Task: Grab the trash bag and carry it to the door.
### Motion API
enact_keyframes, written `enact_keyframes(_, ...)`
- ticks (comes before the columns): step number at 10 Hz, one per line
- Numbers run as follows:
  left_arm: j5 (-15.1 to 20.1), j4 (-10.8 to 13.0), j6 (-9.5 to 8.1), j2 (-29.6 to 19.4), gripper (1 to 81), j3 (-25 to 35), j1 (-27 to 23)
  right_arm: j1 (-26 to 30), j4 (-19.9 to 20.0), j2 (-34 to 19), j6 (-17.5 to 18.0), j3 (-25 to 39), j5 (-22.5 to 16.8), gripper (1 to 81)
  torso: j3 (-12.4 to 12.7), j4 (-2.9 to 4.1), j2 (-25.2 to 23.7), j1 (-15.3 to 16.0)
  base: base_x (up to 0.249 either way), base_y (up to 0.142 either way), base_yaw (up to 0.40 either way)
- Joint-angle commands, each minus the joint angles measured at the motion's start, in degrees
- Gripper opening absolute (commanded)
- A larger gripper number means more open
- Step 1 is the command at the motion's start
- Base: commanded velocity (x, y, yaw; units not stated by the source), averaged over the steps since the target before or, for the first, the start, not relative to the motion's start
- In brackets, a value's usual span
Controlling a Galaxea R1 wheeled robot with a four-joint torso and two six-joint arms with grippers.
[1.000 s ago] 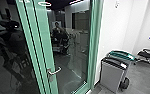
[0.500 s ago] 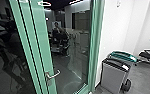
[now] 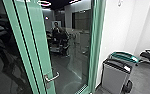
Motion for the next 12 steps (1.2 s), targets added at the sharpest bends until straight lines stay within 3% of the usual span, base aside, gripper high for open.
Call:
enact_keyframes(1, 3.80, 0.35, 0.52, -0.03, 1.0, -0.01, -3.87, 2.53, -0.58, 0.35, -0.29, 0.34, -2.78, 81.1, 0.00, 0.00, 0.00, 0.00, 0.000, 0.000, 0.000)
enact_keyframes(12, 3.80, 0.36, 0.52, -0.03, 1.0, -0.01, -3.88, 2.62, -0.58, 0.35, -0.29, -0.28, -2.78, 81.1, 0.00, 0.00, -0.02, -0.05, 0.000, 0.000, 0.000)
